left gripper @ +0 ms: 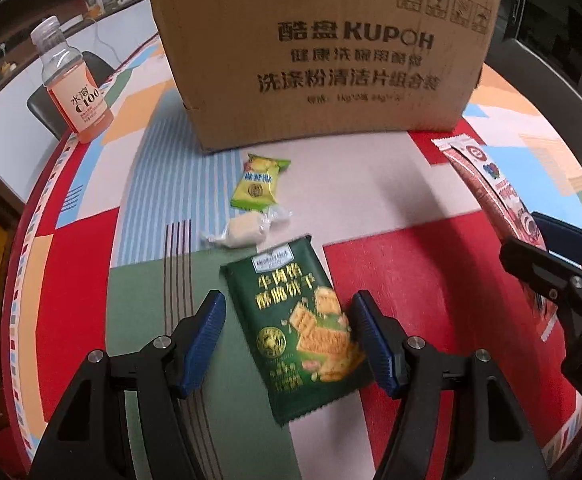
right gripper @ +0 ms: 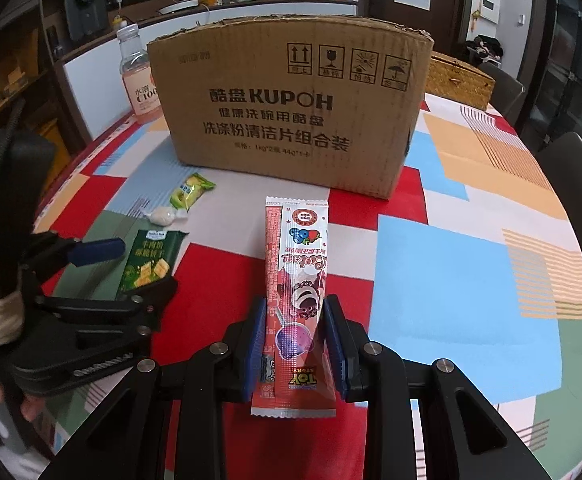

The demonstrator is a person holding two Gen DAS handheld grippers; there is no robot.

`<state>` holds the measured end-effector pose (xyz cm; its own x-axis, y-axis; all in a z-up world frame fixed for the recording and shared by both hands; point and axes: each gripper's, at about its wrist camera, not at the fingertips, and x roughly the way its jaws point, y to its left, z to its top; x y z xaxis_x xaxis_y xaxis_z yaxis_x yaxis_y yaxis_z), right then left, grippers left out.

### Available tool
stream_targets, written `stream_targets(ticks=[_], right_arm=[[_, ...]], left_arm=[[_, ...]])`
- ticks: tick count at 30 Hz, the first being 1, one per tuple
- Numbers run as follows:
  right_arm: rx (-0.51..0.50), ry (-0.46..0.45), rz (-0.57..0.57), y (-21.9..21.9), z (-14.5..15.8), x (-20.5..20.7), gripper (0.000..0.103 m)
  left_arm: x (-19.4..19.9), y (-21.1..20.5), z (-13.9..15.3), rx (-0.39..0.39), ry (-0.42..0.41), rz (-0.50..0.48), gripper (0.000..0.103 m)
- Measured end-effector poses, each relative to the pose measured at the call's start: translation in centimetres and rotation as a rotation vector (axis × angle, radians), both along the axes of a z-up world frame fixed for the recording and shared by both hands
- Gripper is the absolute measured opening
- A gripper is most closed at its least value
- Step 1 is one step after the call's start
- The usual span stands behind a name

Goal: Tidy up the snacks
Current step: 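Grasp the green cracker pack with the left tool while the right tool grasps the stick candy, then carry both items over the box and open both tools to drop them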

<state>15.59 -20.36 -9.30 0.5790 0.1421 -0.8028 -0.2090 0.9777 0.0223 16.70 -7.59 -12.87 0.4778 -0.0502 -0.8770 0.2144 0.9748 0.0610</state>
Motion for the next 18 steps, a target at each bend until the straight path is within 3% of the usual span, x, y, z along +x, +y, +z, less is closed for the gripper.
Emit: stream_targets(ticks=[3, 7, 18], right_arm=[[0.011, -0.004, 0.0, 0.0, 0.1, 0.4, 0.03], [0.031, -0.007, -0.001, 0.1, 0.4, 0.8, 0.03], [0.037, 0.002, 0.006, 0.7, 0.5, 0.9, 0.03]], left_arm=[[0.3, 0.1, 0.0, -0.014, -0.002, 0.016, 0.062], [0.2, 0.4, 0.0, -0.068, 0.011, 0.025, 0.045], [-0.2, 1.2, 0.7, -0.109, 0.001, 0.021, 0.043]])
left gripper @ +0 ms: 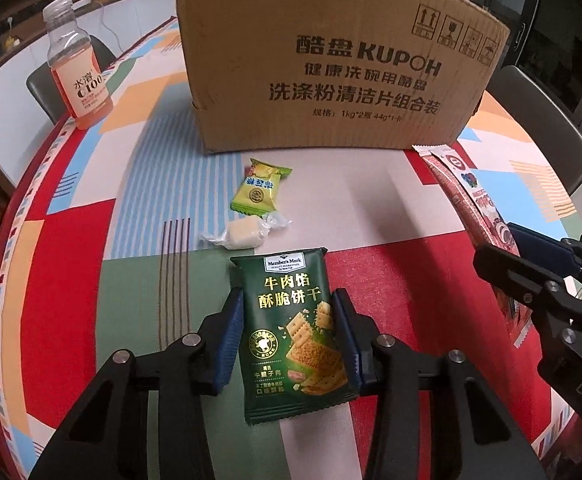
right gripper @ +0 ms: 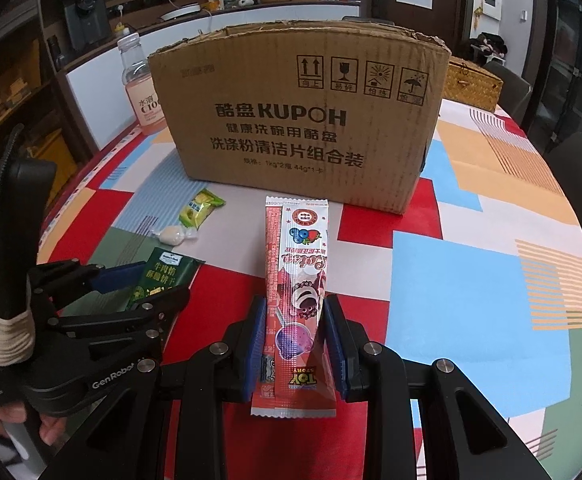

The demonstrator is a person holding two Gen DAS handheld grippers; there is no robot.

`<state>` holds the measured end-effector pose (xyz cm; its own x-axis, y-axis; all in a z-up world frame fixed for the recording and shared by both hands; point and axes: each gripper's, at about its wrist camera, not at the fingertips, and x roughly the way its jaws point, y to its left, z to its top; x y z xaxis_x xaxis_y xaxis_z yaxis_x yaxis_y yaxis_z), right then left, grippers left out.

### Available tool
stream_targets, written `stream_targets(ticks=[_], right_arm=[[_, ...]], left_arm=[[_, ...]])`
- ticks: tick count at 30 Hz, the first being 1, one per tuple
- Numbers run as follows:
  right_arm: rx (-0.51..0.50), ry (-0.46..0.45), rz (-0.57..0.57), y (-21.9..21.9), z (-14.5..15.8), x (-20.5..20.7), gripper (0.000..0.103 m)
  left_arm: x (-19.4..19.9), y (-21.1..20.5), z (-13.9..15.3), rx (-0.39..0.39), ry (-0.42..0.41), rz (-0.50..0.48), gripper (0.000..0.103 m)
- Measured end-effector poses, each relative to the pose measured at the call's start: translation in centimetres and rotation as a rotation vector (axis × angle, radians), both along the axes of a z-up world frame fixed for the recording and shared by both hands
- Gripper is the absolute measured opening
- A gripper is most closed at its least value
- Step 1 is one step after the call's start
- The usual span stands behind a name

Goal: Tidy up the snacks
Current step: 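Carry both items over the box and open both tools to drop them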

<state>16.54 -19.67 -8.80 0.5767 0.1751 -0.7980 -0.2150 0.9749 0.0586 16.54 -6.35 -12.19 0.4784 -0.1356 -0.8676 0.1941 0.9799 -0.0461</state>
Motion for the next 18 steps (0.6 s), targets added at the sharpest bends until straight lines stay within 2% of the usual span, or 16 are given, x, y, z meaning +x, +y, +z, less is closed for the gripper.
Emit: stream_targets(ticks=[11, 18], right_arm=[[0.018, -0.014, 0.001, 0.2, 1.1, 0.0, 0.03], [0.034, -0.064, -0.006, 0.1, 3.4, 0.3, 0.03]], left_arm=[[-0.9, 0.7, 2.8, -0.049, -0.06, -0.009, 0.043], [-1.0, 0.8, 6.3, -0.081, -0.152, -0.031, 0.043]])
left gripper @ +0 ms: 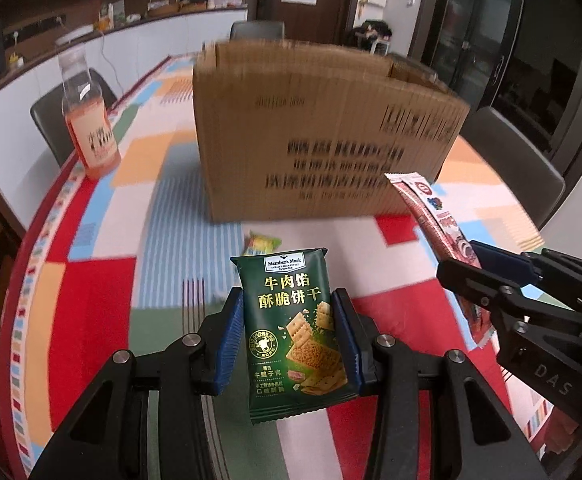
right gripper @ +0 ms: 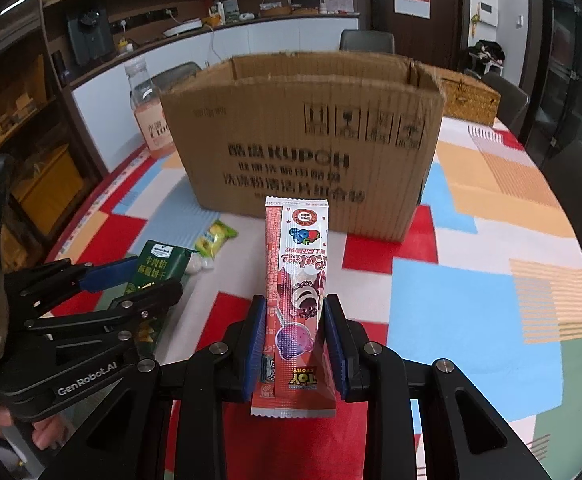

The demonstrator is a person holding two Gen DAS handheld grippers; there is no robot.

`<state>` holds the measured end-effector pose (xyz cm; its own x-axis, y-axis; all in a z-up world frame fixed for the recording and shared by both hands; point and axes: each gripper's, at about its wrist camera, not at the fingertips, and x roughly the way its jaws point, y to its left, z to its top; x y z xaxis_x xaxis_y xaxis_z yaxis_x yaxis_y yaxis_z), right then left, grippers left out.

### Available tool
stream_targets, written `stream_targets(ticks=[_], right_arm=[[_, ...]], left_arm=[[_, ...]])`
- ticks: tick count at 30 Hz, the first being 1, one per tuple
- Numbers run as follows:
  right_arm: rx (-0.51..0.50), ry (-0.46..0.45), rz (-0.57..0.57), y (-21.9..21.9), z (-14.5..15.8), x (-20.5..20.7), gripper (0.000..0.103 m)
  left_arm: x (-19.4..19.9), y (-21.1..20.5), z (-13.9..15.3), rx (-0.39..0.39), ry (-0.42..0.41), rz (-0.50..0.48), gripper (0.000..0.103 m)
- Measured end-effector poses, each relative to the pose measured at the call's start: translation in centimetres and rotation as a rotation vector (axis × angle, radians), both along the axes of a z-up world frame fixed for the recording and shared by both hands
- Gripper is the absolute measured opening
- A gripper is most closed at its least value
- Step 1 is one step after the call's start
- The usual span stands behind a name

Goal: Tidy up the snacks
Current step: 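Carry both items over the box and open both tools to drop them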

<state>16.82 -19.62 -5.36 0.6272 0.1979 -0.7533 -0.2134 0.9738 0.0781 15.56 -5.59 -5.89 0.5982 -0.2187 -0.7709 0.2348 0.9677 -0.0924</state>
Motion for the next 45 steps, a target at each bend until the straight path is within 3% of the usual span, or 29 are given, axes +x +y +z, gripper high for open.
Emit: stream_targets(ticks=[11, 25, 36, 45], right_arm=[[0.031, -0.123, -0.027, -0.7, 4.9, 1.7, 0.03], [0.05, -0.236, -0.031, -1.3, 10.2, 6.0, 0.03], [0.015, -0.22, -0.046, -1.5, 11.5, 11.1, 0.03], [-0.02, -0.18, -0.057, -1.4, 10.6, 13.8, 0.032]], left_arm=[[1.8, -0.4, 5.7, -0.038, -0.159, -0.037, 0.043], [7.2, -1.1, 11.1, -0.039, -0.264, -0.045, 0.043], [12.6, -1.7, 12.3, -0.021, -0.258, -0.046, 0.043], [16.3, -2.8, 11.1, 0.04, -0.194, -0.03, 0.044]])
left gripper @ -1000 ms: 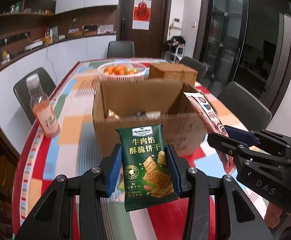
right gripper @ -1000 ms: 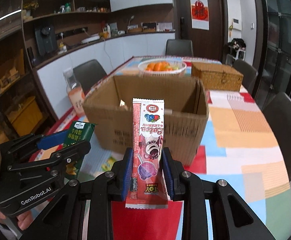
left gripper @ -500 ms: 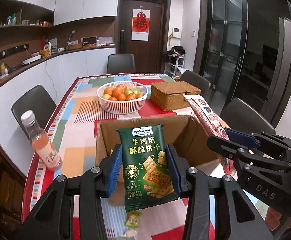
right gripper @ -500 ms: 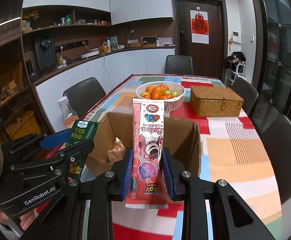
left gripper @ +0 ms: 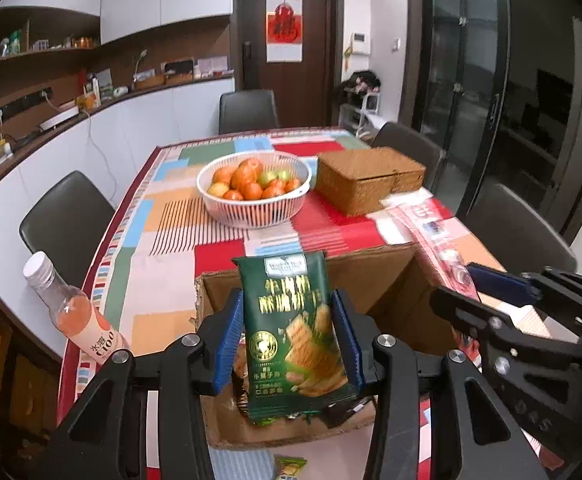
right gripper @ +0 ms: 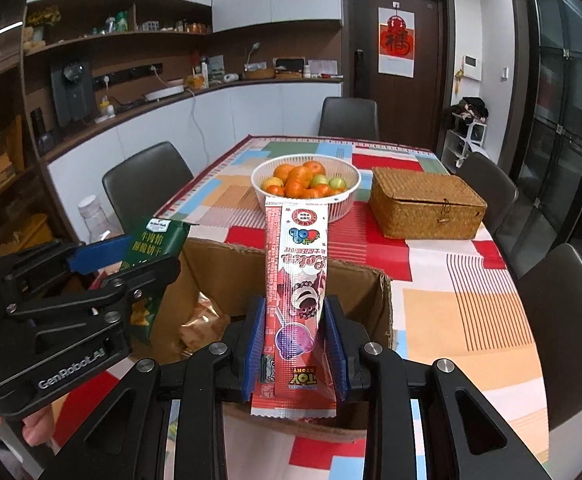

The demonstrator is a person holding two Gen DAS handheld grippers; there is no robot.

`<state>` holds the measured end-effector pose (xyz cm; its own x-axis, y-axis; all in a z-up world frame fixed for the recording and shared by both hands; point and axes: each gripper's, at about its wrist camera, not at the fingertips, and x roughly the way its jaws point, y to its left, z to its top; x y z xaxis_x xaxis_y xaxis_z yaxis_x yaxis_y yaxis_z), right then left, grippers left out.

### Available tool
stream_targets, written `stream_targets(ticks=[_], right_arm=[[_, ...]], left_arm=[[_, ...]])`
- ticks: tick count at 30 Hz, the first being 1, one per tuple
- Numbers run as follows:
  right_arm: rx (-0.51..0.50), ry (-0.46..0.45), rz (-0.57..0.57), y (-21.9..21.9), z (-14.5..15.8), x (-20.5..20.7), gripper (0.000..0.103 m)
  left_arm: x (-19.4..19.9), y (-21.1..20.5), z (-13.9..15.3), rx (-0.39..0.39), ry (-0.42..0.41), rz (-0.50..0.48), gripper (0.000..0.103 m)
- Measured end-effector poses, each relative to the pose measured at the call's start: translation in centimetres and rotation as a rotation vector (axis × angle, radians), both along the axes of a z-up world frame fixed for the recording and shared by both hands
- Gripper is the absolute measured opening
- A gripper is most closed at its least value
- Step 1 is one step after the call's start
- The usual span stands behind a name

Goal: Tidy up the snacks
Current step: 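Carry both items over the box and open both tools to drop them, then grasp the white wrapped candy with the left tool while the right tool grasps the yellow-green candy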

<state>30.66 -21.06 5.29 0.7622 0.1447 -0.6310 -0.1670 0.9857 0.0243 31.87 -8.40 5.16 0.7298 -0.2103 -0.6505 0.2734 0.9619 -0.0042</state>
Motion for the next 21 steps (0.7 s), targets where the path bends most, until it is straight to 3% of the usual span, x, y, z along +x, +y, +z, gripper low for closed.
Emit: stream_targets(ticks=[2, 4, 15, 21], right_arm=[[0.001, 0.01, -0.007, -0.1, -0.2, 0.2, 0.039], [-0.009, 0.006, -0.012, 0.0, -0.3, 0.1, 0.039], [0.001, -0.061, 0.055, 1.5, 0.3, -4.5, 0.039], [-0.002, -0.076, 0.093, 3.2, -0.3, -7.2, 0.039]], left_arm=[[0.0, 0.1, -0.1, 0.01, -0.005, 0.018, 0.045], [-0.5, 0.2, -0.1, 0.019, -0.016, 0.012, 0.05], [-6.0, 1.8, 0.2, -0.012, -0.046, -0.033, 0.051], [-9.0, 2.9, -0.9, 0.01, -0.042, -0.059, 0.051]])
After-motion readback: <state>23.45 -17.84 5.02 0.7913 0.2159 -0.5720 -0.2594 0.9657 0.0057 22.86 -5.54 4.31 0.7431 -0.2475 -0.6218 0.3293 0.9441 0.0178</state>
